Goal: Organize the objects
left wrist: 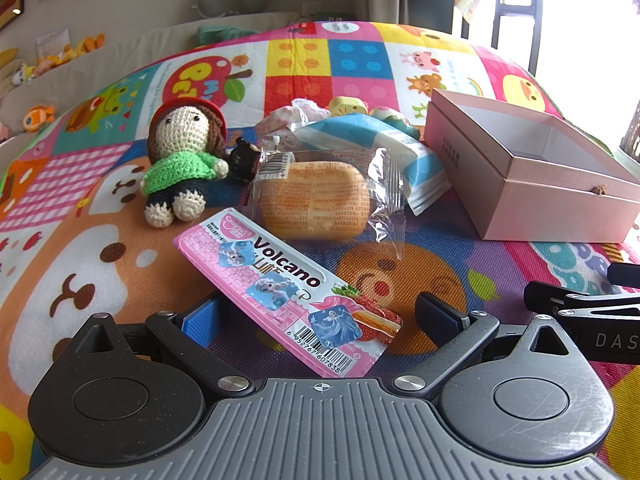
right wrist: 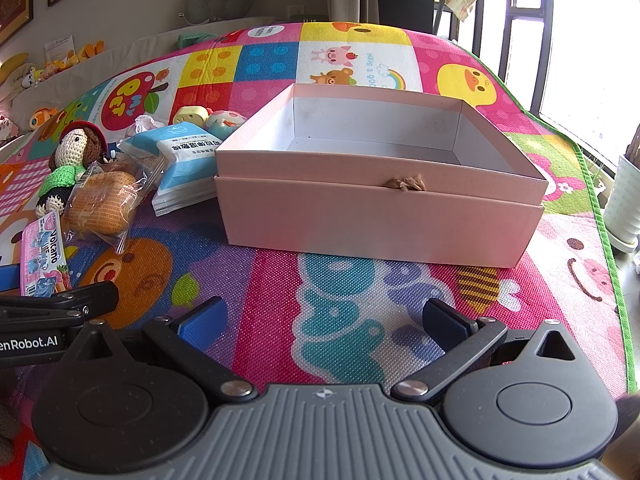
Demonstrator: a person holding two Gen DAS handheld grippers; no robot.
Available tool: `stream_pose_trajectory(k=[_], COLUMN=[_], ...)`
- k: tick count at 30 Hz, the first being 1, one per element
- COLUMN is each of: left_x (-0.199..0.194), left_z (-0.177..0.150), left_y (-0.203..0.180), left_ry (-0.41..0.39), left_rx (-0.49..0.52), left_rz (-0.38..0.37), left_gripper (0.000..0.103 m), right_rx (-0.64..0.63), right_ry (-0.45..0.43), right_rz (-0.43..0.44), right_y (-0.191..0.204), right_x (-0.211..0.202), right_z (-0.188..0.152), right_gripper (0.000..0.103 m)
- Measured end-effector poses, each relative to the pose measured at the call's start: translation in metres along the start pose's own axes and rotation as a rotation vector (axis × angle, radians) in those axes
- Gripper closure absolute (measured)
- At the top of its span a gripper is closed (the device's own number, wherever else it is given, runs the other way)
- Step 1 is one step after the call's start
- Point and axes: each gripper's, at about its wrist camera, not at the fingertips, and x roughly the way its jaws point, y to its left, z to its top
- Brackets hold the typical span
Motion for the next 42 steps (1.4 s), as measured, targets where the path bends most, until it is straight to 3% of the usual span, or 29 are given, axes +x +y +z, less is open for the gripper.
stream_pose_trajectory(k=[24,30,35,38,42], left_x=[0.0,-0.028,-0.043,-0.024,0.002], left_z=[0.001,-0.008,0.007,0.022,0.025], left_y=[-0.002,0.011,0.039,0.046,0.036], left_ry=[0.002,0.009,-0.08,-0.02,0.04], left_rx=[0.003,-0.064,-0.226,-0.261,-0.165], left_rz=[0.001,-0.05,0.018,0.012,0.026], left_gripper=[0.001,0.002,0.002,0.002,0.003], right_rx=[0.0,0.01,0.001,0.003,-0.016], right_ry=[0.0,-0.003,0.001,0.001,0.012], right_rz=[-0.001,0.018,0.012,0.014,0.036], right_y=[0.001,-0.001,-0.002,-0.003,-0.006], right_x=[0.0,0.002,-0.001,-0.001,-0.002], right_z=[0.0,0.001,0.001,0.0,0.001], right_gripper=[0.0,0.0,0.0,0.0,0.0])
